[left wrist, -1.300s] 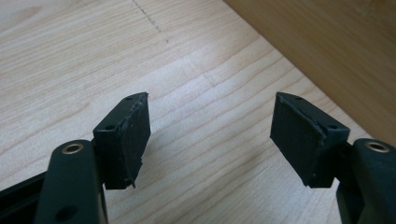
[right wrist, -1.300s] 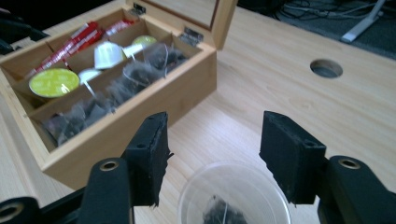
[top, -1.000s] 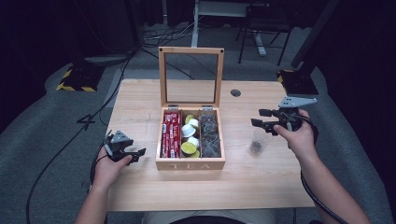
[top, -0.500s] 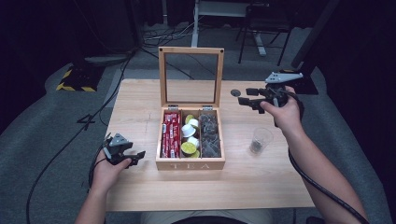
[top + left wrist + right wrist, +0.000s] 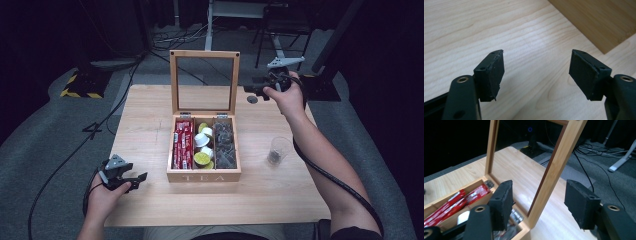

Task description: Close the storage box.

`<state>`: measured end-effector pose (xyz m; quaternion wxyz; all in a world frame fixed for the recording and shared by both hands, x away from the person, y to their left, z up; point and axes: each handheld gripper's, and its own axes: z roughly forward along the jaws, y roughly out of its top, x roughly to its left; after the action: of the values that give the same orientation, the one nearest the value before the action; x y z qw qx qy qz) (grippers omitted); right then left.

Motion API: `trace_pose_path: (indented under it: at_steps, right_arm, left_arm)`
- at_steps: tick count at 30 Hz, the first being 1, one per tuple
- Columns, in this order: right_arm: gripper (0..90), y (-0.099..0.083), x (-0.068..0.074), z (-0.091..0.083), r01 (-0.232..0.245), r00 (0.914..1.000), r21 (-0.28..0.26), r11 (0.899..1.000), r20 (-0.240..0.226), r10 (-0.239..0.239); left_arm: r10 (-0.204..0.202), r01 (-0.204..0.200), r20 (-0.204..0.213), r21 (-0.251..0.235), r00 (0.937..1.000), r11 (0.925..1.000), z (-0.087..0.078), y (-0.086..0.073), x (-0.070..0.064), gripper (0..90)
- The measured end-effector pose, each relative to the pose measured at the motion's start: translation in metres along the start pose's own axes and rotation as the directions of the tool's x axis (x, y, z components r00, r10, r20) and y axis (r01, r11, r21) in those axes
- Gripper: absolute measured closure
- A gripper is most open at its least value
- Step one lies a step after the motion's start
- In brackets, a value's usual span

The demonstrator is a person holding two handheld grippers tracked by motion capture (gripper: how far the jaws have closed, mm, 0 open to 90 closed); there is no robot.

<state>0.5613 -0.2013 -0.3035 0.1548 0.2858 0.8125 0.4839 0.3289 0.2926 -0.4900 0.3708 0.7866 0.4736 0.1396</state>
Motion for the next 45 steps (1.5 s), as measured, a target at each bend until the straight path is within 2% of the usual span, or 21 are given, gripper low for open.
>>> trace_pose_path:
  at_steps: [3, 9, 17, 23, 27, 30, 34, 38, 42, 45]
  right_arm:
    - [40.5, 0.005, -0.010, 0.011, -0.019, 0.9997, -0.011, 1.000, -0.012, 0.019]
    - [43.7, 0.012, -0.025, 0.033, -0.026, 0.9995, -0.002, 1.000, -0.016, 0.026]
    - [44.0, 0.022, -0.035, 0.053, -0.050, 0.9985, -0.012, 0.999, -0.024, 0.050]
    - [44.4, 0.024, -0.040, 0.066, -0.075, 0.9957, -0.025, 0.997, -0.057, 0.074]
    - [47.5, 0.026, -0.040, 0.073, -0.077, 0.9958, -0.009, 0.997, -0.051, 0.077]
    - [52.8, 0.028, -0.038, 0.075, -0.067, 0.9970, 0.001, 0.998, -0.040, 0.067]
    - [61.1, 0.031, -0.035, 0.072, -0.032, 0.9995, 0.021, 0.999, 0.001, 0.032]
    - [63.3, 0.034, -0.031, 0.065, -0.012, 0.9999, 0.030, 0.999, 0.006, 0.012]
    - [64.0, 0.036, -0.020, 0.056, 0.047, 0.9984, 0.039, 0.998, 0.030, -0.048]
    - [65.1, 0.035, -0.015, 0.048, 0.058, 0.9982, 0.028, 0.998, 0.015, -0.058]
  left_arm:
    - [-0.016, 0.016, -0.016, -0.003, 0.9997, 0.9999, -0.005, -0.007, 0.001, 28.7]
    - [-0.037, 0.037, -0.035, 0.000, 0.9987, 0.9993, -0.012, -0.016, 0.001, 28.7]
    - [-0.049, 0.049, -0.044, -0.003, 0.9978, 0.9988, -0.015, -0.021, 0.002, 28.7]
    - [-0.055, 0.055, -0.044, 0.011, 0.9975, 0.9984, -0.015, -0.024, 0.002, 28.7]
    - [-0.053, 0.053, -0.048, 0.010, 0.9975, 0.9985, -0.017, -0.025, 0.003, 28.6]
    - [-0.060, 0.061, -0.053, 0.006, 0.9968, 0.9981, -0.017, -0.025, 0.004, 28.7]
    - [-0.058, 0.058, -0.056, 0.005, 0.9967, 0.9983, -0.017, -0.024, 0.005, 28.8]
    - [-0.051, 0.052, -0.047, 0.012, 0.9976, 0.9986, -0.015, -0.022, 0.005, 28.7]
    - [-0.052, 0.053, -0.045, 0.011, 0.9976, 0.9985, -0.013, -0.021, 0.004, 28.5]
    - [-0.047, 0.048, -0.043, 0.016, 0.9980, 0.9987, -0.010, -0.019, 0.004, 28.5]
